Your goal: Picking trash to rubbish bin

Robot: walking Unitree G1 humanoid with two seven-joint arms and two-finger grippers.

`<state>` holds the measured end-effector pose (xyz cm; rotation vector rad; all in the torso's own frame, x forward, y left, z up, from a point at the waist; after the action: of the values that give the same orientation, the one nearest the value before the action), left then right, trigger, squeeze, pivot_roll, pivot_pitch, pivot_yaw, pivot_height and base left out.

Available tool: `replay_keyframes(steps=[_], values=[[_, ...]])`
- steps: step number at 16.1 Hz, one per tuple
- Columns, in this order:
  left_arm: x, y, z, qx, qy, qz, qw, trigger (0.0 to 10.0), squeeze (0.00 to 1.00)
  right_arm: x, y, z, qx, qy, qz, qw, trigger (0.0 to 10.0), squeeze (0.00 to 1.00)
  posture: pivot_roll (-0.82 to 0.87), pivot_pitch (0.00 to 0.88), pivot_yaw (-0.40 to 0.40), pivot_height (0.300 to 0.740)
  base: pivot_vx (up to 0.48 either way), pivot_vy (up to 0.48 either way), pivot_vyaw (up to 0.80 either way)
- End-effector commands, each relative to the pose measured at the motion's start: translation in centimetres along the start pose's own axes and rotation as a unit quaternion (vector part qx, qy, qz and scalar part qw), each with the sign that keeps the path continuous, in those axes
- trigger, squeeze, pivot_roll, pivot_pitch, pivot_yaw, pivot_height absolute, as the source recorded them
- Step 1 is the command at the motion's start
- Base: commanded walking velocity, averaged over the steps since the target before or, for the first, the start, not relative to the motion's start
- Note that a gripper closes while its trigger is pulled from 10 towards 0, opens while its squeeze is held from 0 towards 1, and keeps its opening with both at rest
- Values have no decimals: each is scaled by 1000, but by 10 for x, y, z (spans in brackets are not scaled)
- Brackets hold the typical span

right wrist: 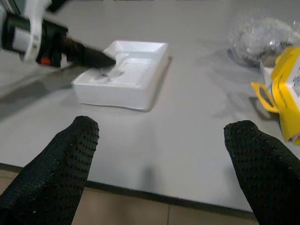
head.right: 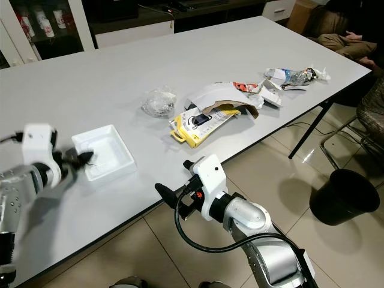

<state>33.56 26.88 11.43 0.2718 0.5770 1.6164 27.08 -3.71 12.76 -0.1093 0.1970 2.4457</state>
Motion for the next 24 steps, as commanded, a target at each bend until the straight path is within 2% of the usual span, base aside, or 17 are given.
replay_keyframes(steps=[1,3,5,6,9,17,19,21,24], values=[[5,-1,-5,14,-12,23,1000,10000,0,0,2,1,3,5,1,1000,10000,0,66,52,-42,740,0,0,0],[7,-2,-3,9,-14,30,999,10000,0,1,2,0,3,4,1,1000,10000,0,66,52,-42,740,0,0,0],[3,-5,-4,13,11,13,1000,10000,0,3,1,0,3,2,4,1000,10000,0,73,54,-39,740,0,0,0],[2,-5,-3,8,15,8,1000,0,0,3,0,0,3,1,4,1000,10000,0,73,54,-38,740,0,0,0],[3,-5,1,-11,21,4,1000,0,0,1,0,-2,6,5,0,1000,10000,0,76,55,-36,740,0,0,0],[-3,-7,1,-21,36,-10,999,0,0,2,-2,-4,9,14,-4,1000,10000,0,77,52,-30,740,0,0,0],[-13,-19,-6,-22,14,-12,1000,0,0,1,-3,-4,8,18,-5,1000,10000,0,75,53,-28,740,0,0,0],[-29,-32,-6,-31,-7,-18,999,0,0,0,-3,-3,8,23,-7,1000,10000,0,68,54,-27,740,0,0,0],[-51,-43,-5,-39,-18,-39,998,0,0,-1,-3,-2,8,27,-10,1000,10000,0,56,53,-19,740,0,0,0]])
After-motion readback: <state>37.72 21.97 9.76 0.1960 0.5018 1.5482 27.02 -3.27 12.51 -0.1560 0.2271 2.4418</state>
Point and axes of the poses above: a point about 5 cm out from each wrist's last joint towards the gripper, its own y axis pointing back from the gripper into the wrist, its own z axis along the axis of the wrist's last joint, x = y × z, the point moved 5 cm from there along -y, pointing out of the wrist towards the gripper, and after that the axes turned 12 degrees about y, right-handed, at the moved point
